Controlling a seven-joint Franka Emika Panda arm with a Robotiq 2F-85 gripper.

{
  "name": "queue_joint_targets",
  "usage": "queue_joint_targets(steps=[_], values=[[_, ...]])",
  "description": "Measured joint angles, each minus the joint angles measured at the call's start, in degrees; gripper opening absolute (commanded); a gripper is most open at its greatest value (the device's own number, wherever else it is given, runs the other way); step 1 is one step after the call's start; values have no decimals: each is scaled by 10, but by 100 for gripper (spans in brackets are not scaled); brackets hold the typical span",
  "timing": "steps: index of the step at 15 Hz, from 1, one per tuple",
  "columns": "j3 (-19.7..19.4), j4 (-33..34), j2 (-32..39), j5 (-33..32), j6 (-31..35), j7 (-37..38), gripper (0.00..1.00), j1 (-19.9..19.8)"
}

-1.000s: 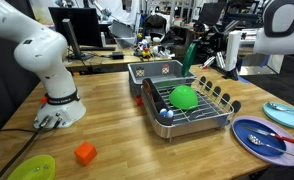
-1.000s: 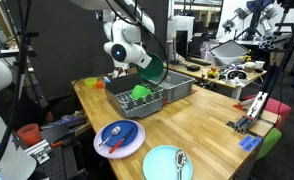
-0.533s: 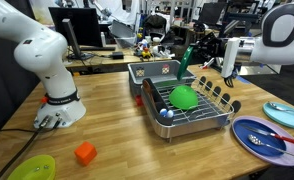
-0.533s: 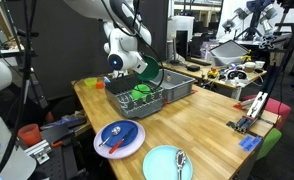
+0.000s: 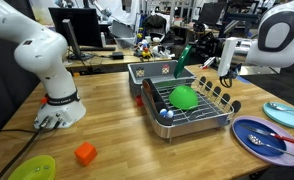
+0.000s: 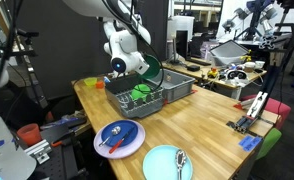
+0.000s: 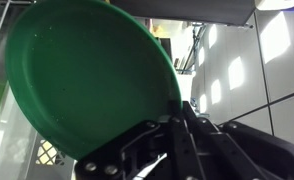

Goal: Place the dark green plate on the dishrack

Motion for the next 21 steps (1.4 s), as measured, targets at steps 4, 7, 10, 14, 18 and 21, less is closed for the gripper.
queue_joint_targets(steps=[4, 7, 10, 14, 18, 21], values=[[-170, 0, -54, 75, -49, 60, 1, 163], [-274, -1, -68, 111, -44, 104, 1, 262], [-274, -1, -68, 108, -29, 140, 1, 241], [-272, -2, -68, 108, -25, 176, 1, 227], [-255, -8, -68, 108, -25, 193, 6, 231], [-256, -8, -68, 108, -25, 194, 6, 229]])
